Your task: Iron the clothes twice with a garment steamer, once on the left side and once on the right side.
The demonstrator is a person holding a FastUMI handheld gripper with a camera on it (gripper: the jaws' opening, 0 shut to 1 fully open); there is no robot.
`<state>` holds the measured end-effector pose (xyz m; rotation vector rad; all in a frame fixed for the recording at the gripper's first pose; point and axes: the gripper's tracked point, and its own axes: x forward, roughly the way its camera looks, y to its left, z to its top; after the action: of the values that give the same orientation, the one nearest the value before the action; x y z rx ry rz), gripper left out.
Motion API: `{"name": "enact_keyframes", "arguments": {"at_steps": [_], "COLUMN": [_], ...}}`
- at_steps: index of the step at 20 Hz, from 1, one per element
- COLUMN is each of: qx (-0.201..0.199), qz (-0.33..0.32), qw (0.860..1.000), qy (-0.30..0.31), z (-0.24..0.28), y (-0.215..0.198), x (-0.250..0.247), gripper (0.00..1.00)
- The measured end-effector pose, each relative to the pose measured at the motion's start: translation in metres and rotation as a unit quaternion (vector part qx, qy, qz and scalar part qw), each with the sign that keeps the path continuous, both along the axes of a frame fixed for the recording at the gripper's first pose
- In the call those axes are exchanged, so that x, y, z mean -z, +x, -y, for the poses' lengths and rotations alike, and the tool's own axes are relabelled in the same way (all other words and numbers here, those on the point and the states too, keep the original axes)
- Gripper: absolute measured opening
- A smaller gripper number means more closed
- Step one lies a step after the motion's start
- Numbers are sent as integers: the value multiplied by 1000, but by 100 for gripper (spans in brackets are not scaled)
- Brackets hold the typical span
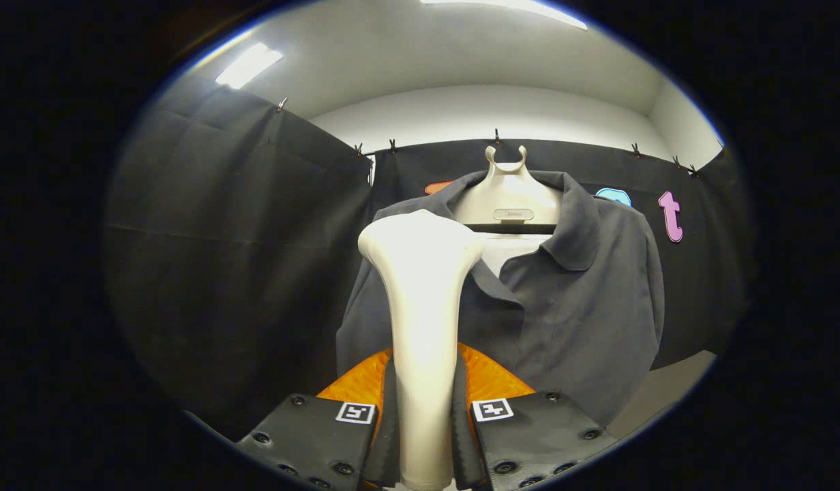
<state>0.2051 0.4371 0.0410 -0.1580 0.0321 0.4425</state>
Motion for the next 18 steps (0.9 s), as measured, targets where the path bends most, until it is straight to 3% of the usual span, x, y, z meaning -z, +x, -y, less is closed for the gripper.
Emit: {"name": "enact_keyframes", "arguments": {"at_steps": [18], "qx": [-2], "qz": [-73], "qw": [996], "qy": [-54], "z": [20], "y": [-22], "x": [103], "gripper": [38]}}
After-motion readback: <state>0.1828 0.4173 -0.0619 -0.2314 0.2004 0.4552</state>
